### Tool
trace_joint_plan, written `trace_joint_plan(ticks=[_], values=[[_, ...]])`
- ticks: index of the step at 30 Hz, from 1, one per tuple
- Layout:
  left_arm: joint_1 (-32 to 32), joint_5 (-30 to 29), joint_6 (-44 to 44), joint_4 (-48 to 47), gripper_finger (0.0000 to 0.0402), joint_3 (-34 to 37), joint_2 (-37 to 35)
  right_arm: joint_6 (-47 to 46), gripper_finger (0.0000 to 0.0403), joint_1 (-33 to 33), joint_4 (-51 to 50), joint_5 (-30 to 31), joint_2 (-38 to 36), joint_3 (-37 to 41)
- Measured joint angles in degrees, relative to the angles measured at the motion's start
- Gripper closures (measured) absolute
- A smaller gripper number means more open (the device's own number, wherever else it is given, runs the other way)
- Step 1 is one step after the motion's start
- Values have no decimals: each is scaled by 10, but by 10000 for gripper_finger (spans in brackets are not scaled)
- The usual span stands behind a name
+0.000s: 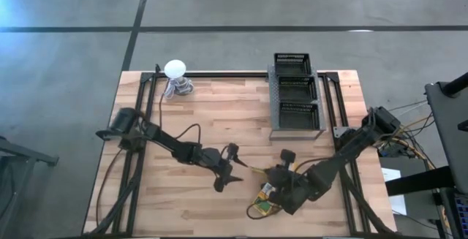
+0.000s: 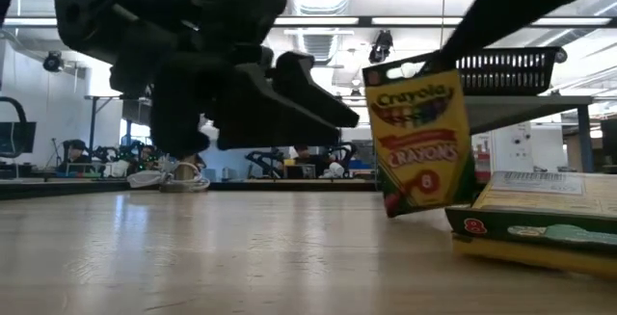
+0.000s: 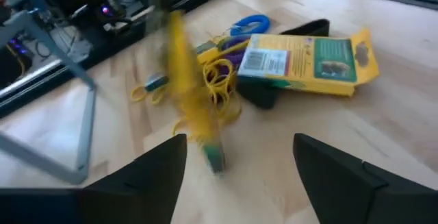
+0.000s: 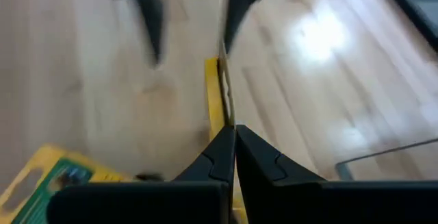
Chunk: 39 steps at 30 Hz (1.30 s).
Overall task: Pick & Place Office Desk Supplies
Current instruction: Put the crayon box into the top black bin on the shelf
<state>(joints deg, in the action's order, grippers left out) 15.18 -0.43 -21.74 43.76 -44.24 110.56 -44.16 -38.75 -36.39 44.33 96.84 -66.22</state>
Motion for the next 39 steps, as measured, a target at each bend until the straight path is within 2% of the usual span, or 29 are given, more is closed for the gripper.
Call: trace_joint_plan(ticks=[4, 7, 15, 25, 29, 36, 39], values=[[-1, -13, 57, -1, 124, -23, 19, -7, 395, 7, 6, 10, 0, 0], [-6, -33, 96, 0, 137, -38, 30, -4, 394, 7, 10, 10, 0, 1], [-8, -36, 120, 3, 178, -83, 84, -2, 394, 8, 14, 11, 0, 3], [-9, -69, 148, 2, 178, -89, 92, -23, 394, -4, 15, 15, 0, 3], [-9, -68, 160, 13, 178, -89, 92, -29, 394, -8, 25, 39, 3, 3], [-9, -34, 167, 30, 179, -89, 92, -24, 394, -7, 35, 54, 13, 5], [-8, -34, 165, 36, 190, -89, 92, -24, 394, -7, 46, 55, 13, 9]])
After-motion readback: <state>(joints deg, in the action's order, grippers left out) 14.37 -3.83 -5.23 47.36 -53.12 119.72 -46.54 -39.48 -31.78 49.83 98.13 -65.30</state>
